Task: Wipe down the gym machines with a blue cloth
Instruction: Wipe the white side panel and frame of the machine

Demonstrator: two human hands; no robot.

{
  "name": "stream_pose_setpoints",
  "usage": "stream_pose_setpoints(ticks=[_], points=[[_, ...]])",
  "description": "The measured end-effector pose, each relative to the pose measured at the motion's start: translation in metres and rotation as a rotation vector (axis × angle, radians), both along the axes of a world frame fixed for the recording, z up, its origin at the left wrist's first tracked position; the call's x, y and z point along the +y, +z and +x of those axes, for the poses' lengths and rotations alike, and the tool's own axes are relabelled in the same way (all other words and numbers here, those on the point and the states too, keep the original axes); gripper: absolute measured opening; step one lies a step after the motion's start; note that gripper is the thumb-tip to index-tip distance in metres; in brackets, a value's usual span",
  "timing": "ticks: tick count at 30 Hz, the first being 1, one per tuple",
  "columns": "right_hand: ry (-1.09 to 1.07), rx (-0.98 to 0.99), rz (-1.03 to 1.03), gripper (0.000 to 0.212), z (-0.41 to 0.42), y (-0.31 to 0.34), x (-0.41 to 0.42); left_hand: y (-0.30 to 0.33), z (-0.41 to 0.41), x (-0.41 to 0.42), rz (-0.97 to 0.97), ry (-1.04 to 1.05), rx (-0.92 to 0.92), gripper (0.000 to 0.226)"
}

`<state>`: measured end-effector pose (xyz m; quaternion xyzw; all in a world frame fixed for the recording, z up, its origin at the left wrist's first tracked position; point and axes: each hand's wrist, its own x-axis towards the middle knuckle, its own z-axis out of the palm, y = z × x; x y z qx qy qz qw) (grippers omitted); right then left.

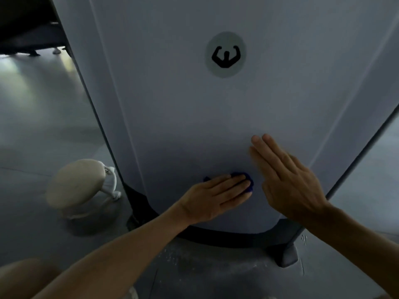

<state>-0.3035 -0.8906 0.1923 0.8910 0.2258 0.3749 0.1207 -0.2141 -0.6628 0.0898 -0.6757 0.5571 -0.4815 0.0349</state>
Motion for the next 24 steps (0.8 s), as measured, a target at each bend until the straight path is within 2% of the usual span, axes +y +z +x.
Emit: stream_pose_setpoints(ticks=[4,6,9,11,13,16,18,20,21,22,24], points=[[0.048,0.004,-0.043,0.066,0.005,-0.006,0.002,0.008,-0.003,0.017,-0.124,0.05,0.044,0.05],[0.068,-0.018,-0.044,0.066,0.008,-0.001,0.008,0.008,0.001,0.041,-0.259,0.124,0.097,0.05],[0.086,-0.024,-0.074,0.07,0.016,0.003,0.023,-0.004,0.006,0.076,-0.585,0.317,0.221,0.055],[0.091,-0.011,-0.076,0.073,0.02,0.004,0.032,-0.014,0.006,0.085,-0.889,0.465,0.445,0.07],[0.091,0.0,-0.073,0.077,0.021,0.004,0.037,-0.01,0.0,0.072,-1.189,0.514,0.688,0.079],[0.102,-0.014,-0.079,0.071,0.018,0.01,0.035,0.012,-0.01,0.024,-1.399,0.52,0.751,0.076],[0.072,-0.028,-0.06,0.067,0.013,0.018,0.029,0.019,-0.019,-0.006,-1.37,0.47,0.709,0.074],[0.014,-0.024,-0.048,0.068,0.008,0.029,0.021,0.02,-0.034,-0.03,-1.212,0.372,0.747,0.063],[-0.014,-0.015,-0.054,0.071,0.006,0.034,0.017,0.019,-0.04,-0.039,-1.066,0.305,0.747,0.055],[-0.033,-0.006,-0.064,0.073,0.005,0.037,0.014,0.019,-0.045,-0.048,-0.889,0.231,0.667,0.052],[-0.055,0.016,-0.076,0.077,0.002,0.04,0.013,0.013,-0.045,-0.059,-0.572,0.086,0.474,0.059]])
